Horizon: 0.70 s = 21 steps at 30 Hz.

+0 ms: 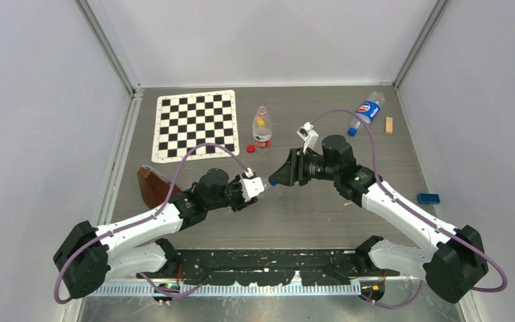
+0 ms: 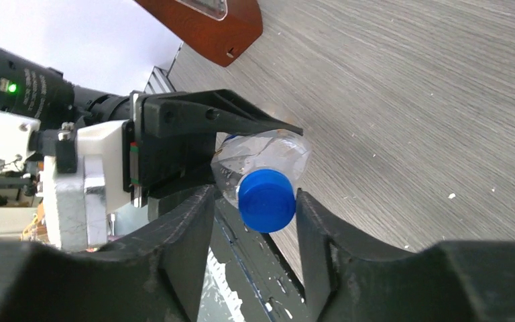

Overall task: Unscrew the bottle caps
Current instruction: Unscrew the bottle cap from the plastic bottle.

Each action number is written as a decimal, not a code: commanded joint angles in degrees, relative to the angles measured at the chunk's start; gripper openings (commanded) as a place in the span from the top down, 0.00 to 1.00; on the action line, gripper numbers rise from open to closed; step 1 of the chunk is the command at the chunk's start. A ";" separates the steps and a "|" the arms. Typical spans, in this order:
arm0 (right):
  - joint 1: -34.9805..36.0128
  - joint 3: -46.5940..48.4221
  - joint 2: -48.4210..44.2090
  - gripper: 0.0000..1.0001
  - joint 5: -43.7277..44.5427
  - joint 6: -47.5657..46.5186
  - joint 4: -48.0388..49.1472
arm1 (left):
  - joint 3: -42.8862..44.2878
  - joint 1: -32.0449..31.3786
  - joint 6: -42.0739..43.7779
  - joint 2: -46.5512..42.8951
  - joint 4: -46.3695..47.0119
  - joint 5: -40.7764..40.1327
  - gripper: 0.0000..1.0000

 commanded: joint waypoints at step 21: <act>-1.56 0.56 3.18 0.70 -6.83 1.00 6.42 | 0.15 -0.71 0.70 -0.84 3.76 -1.40 0.95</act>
